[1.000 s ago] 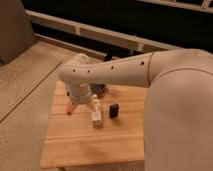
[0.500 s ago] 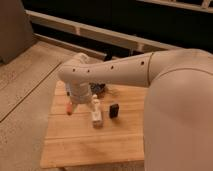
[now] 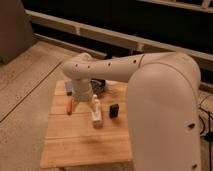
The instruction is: Knock the eraser over
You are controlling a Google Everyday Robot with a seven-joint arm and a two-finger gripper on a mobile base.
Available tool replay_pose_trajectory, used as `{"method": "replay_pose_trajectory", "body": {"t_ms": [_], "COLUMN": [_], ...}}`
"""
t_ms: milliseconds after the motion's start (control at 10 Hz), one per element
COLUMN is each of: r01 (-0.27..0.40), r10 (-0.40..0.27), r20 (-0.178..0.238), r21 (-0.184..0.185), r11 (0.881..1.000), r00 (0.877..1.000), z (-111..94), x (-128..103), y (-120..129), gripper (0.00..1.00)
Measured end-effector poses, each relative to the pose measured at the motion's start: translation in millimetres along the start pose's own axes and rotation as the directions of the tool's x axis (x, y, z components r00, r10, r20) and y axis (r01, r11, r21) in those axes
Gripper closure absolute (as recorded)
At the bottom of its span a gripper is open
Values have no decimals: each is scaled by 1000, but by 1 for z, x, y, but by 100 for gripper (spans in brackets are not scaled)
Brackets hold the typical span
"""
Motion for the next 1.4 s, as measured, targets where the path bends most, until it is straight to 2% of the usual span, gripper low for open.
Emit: {"method": "replay_pose_trajectory", "body": {"t_ms": [200,400,700,900,1100,1300,1400], "r01": [-22,-1,27,42,68,96,100], "r10": [22,-2,-36,-51,-68,-94,-98], "r20": [24,85,153,199,237,259,259], "r21": [3,38,62,48,11,8,6], "r11": [1000,999,998,998,998,995,995], "r00": [999,996,988,979,969,961,961], "z": [-2,1,8,12,18,21,21], "x": [0,7,25,38,52,59,60], "y": [0,-6,-12,-21,-40,-63,-62], "gripper": [35,35,35,35,35,35,35]}}
